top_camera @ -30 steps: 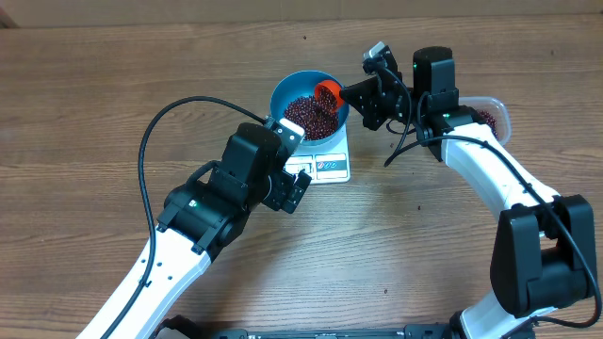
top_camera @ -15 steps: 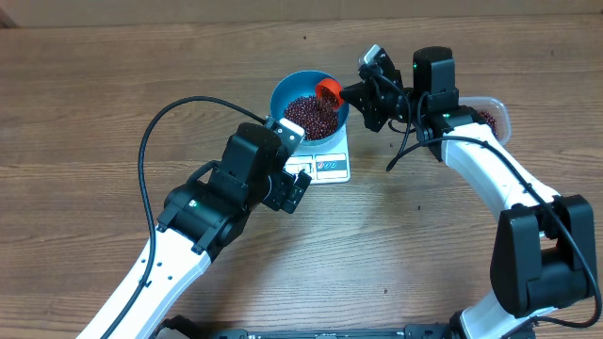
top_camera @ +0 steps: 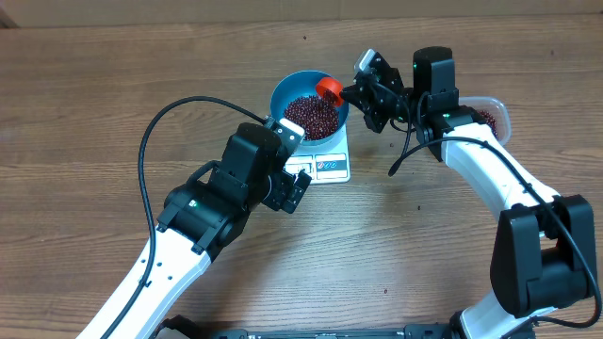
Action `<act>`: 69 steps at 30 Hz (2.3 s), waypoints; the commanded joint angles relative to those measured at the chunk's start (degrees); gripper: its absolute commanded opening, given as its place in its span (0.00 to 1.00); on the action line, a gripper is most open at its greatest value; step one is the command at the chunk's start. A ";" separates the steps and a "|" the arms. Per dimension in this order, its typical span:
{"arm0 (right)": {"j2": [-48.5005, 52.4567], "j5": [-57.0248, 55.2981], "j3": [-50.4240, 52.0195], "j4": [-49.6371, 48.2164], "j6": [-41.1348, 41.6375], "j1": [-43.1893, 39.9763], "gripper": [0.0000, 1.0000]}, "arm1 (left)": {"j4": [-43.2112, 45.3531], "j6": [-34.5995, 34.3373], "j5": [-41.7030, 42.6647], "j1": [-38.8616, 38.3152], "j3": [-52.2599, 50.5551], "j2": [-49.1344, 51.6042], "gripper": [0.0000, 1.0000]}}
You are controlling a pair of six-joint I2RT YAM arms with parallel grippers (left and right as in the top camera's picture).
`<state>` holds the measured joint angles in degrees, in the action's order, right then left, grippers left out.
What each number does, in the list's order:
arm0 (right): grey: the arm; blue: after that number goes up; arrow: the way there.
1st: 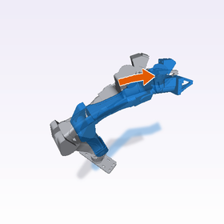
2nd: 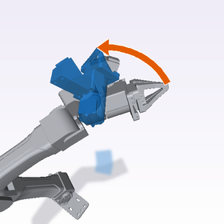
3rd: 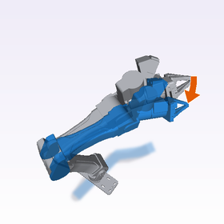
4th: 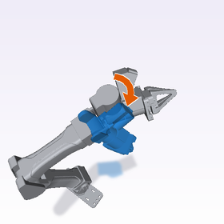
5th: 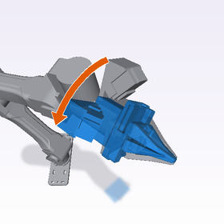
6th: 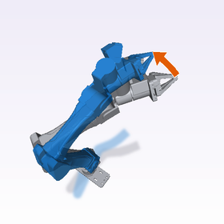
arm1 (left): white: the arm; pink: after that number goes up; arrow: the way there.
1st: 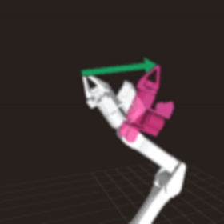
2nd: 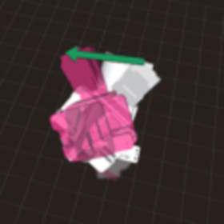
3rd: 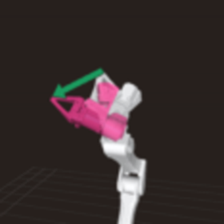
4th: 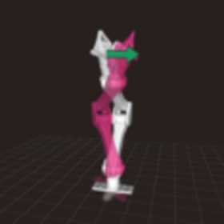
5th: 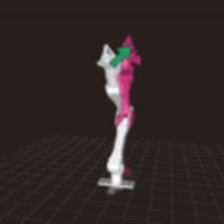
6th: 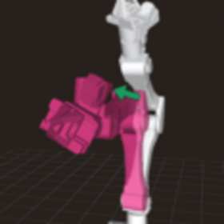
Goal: Scoop item into bowl and weigh 150g on scale
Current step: 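Tilt the scoop with the right gripper to pour beans into bowl, then move the empty scoop with the right gripper back to the bean tub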
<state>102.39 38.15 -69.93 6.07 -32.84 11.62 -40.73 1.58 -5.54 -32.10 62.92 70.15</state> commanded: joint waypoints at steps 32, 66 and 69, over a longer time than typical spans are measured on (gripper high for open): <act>-11.89 -5.46 0.07 -4.85 4.83 -2.78 0.04 | 0.22 -0.74 0.68 0.24 -0.15 -0.50 0.99; -13.25 -43.34 0.55 27.56 22.56 -17.68 0.04 | 0.22 -0.74 0.68 0.24 -0.15 -0.50 0.99; -10.82 -42.51 0.57 29.09 22.56 -17.79 0.04 | 0.22 -0.74 0.68 0.24 -0.15 -0.50 1.00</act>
<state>89.47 -7.73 -69.93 34.72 -11.42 -6.09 -40.73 1.58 -5.54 -32.10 62.92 70.15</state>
